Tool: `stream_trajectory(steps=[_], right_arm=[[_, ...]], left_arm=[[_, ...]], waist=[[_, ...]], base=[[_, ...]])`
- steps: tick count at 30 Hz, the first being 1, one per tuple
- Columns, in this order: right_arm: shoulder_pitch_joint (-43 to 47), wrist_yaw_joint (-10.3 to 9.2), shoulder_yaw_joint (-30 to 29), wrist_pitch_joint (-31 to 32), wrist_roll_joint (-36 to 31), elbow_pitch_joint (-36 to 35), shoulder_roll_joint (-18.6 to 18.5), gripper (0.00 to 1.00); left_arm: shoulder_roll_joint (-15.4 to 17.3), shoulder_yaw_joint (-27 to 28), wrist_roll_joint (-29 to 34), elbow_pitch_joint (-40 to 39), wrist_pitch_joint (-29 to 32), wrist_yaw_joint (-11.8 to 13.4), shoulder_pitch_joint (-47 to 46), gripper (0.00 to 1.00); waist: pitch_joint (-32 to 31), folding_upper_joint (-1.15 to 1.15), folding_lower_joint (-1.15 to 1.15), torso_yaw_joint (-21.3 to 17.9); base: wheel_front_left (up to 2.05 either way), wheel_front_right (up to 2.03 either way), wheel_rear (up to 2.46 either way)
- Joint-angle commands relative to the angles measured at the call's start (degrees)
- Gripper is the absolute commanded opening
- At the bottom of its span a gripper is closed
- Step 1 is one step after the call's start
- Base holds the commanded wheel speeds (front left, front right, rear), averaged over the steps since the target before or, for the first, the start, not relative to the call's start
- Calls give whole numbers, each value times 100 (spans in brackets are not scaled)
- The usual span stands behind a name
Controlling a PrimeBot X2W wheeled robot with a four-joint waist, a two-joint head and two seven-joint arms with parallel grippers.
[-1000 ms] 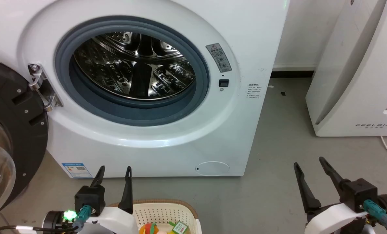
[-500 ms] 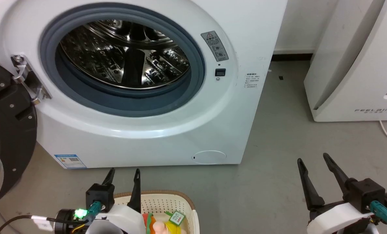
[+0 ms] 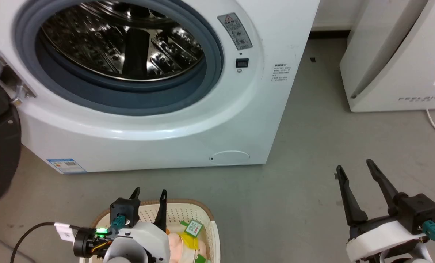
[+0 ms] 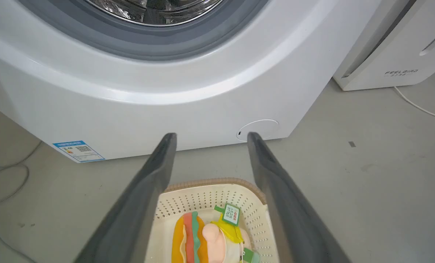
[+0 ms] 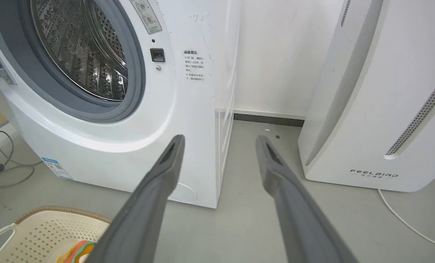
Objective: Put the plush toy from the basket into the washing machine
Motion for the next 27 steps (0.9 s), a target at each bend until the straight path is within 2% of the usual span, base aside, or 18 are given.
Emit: stream_trajectory(steps=[1,12,24,27], right_arm=[[-94,-2,-9,-68,65,-52,-1,100],[-235,-2,-33,-200,103,-137,-1,100],[-389,-3,-33,-331,235,-208,-1,100],[-427,-3,-48,-367,353,-236,-1,100]], left_arm=[[53,-44,-56,187,-56,-24,-164,100],[174,-314,-119,1161,192,-129,-730,100],[407,-539,-232,1906,470,-135,-1144,100],[484,-843,-39,2094,632,-223,-1252,100]], waist=[[123,0,0,-41],[700,0,0,-161],[1276,0,0,-373],[1479,0,0,-433]], base=[[0,0,0],[0,0,0],[0,0,0],[0,0,0]])
